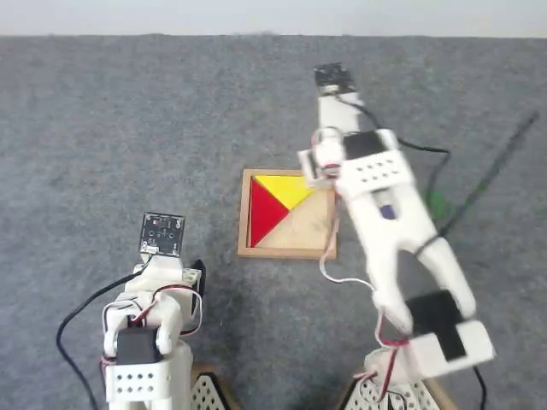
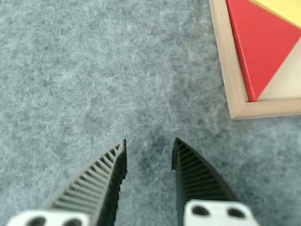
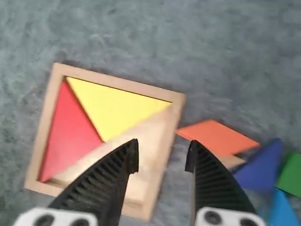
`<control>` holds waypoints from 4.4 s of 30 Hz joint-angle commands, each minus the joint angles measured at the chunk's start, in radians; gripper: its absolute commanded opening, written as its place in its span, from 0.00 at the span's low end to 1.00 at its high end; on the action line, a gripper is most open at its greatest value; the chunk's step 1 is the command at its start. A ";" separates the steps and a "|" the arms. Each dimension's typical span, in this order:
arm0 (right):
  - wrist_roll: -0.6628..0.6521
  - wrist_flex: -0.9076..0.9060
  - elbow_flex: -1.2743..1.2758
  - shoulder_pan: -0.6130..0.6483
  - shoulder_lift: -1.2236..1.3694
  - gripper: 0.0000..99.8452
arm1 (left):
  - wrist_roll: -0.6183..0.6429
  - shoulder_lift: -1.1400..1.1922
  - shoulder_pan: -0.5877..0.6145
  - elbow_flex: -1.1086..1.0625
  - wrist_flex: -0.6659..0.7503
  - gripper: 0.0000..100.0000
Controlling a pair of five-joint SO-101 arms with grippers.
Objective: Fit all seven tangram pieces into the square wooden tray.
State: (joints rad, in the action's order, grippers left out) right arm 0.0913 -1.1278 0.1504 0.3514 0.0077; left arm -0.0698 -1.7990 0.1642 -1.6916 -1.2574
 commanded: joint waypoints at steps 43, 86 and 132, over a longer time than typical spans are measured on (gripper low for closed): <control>-0.873 0.183 0.035 -0.211 0.318 0.22 | -0.006 -0.028 -0.002 0.008 -0.009 0.15; -0.806 0.124 -0.058 -0.143 0.323 0.26 | -0.006 -0.028 -0.002 0.008 -0.009 0.15; -1.204 -0.403 0.054 0.027 -0.214 0.01 | -0.006 -0.028 -0.002 0.008 -0.009 0.15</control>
State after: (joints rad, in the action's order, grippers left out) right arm -1.0687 -1.5175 0.1626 0.2854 -0.0675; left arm -0.0698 -1.7990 0.1657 -1.6916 -1.2574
